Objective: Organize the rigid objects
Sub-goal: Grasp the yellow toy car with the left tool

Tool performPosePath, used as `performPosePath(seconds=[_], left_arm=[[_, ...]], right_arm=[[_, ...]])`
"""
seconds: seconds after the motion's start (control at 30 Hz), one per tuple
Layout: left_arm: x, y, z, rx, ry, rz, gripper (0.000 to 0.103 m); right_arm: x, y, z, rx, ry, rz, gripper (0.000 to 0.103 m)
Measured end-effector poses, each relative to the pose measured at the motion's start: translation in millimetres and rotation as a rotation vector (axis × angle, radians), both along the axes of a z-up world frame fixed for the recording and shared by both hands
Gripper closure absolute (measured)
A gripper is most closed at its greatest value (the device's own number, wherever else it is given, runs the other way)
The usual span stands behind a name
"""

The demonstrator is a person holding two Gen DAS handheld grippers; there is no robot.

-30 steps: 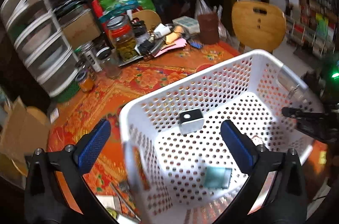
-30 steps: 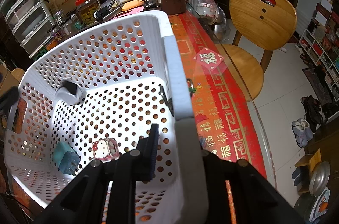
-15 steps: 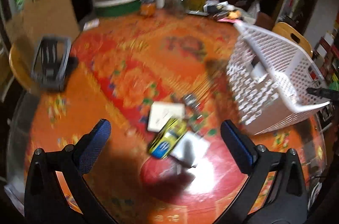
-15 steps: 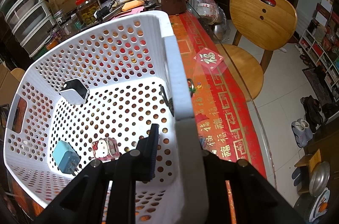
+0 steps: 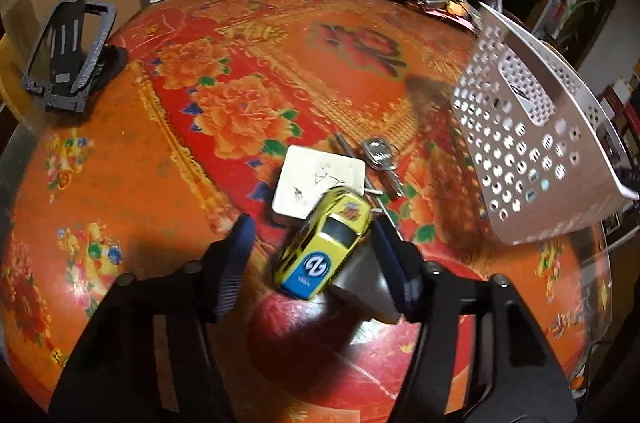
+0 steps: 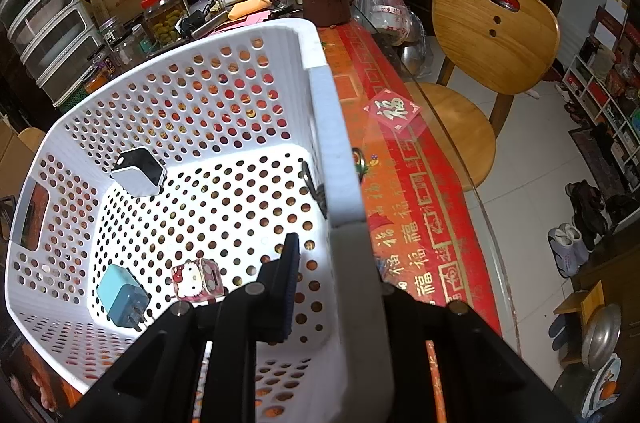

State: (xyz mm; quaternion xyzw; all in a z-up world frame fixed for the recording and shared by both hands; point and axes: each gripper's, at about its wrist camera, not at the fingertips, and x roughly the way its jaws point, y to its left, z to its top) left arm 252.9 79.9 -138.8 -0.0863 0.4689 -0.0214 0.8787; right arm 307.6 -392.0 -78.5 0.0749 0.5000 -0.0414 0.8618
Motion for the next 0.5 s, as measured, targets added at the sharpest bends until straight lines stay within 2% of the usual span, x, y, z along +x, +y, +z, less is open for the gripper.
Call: performPosePath(seconds=[0.13, 0.23, 0.27, 0.3, 0.5], left_arm=[[8.4, 1.1, -6.9, 0.029, 0.024, 0.020, 0.052], [8.6, 3.3, -14.8, 0.038, 0.046, 0.028, 0.063], [7.1, 4.5, -15.5, 0.041, 0.037, 0.032, 0.071], [5.7, 5.4, -15.9, 0.037, 0.039, 0.033, 0.075], [-3.4, 9.7, -7.4, 0.067, 0.004, 0.051, 0.076]], right_arm=[[-0.3, -0.1, -0.4, 0.001, -0.001, 0.000, 0.084], [-0.1, -0.3, -0.4, 0.001, 0.000, 0.000, 0.084], [-0.1, -0.2, -0.5, 0.002, 0.000, 0.000, 0.084], [-0.1, -0.2, -0.4, 0.001, 0.000, 0.000, 0.084], [-0.3, -0.4, -0.4, 0.002, -0.001, 0.000, 0.084]])
